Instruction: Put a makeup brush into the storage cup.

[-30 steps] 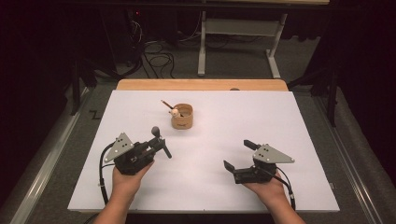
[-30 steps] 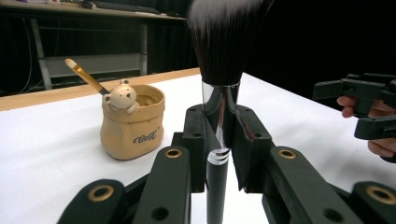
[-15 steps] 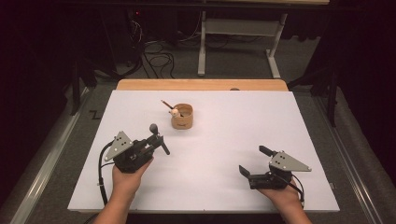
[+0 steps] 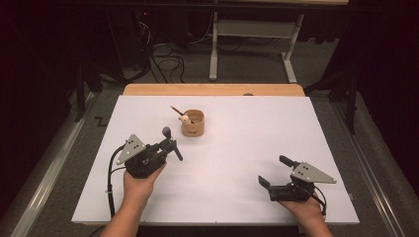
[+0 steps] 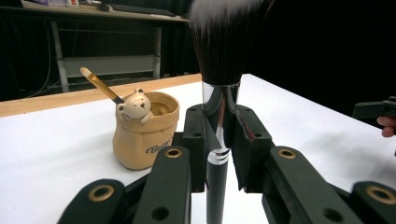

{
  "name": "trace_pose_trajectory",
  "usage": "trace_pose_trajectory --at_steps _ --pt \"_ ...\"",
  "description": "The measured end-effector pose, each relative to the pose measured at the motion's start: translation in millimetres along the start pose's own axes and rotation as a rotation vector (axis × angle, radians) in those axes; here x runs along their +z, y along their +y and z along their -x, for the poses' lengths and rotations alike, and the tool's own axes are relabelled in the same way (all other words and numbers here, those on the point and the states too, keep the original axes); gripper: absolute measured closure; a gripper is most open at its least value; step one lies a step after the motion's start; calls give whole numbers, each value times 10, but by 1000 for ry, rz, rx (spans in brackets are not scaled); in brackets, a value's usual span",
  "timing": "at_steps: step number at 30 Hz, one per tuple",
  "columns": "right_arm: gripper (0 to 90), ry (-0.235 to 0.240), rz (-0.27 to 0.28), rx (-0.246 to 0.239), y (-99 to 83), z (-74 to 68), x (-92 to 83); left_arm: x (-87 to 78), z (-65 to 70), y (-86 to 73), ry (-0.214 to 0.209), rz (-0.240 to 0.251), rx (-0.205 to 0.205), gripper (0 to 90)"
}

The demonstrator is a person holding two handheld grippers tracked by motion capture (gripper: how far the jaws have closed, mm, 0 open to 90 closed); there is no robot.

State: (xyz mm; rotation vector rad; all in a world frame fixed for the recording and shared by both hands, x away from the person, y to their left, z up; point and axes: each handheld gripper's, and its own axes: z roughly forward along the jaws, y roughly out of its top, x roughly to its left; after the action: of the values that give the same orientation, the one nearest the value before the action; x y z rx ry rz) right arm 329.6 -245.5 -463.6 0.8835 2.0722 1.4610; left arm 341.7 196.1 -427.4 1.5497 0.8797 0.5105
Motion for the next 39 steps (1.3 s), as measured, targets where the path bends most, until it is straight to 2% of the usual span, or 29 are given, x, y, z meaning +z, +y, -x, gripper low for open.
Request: trace_pose_trajectory --at_steps 7,10,16,22,28,30,39 --pt "1 18 11 6 0 3 11 15 -1 103 15 10 4 767" --pt "1 28 11 11 -7 -4 21 46 0 122 17 13 -8 768" --pt "1 26 6 5 -37 -15 21 120 29 150 36 7 -5 768" --pt "1 19 9 17 -53 44 13 186 29 204 61 10 -11 768" --pt "1 22 17 7 -35 59 6 255 63 287 67 8 6 767" --pt "1 25 18 16 -30 52 8 281 65 304 69 13 -1 768" --pt "1 13 16 22 -22 35 14 400 -51 348 63 23 -29 768"
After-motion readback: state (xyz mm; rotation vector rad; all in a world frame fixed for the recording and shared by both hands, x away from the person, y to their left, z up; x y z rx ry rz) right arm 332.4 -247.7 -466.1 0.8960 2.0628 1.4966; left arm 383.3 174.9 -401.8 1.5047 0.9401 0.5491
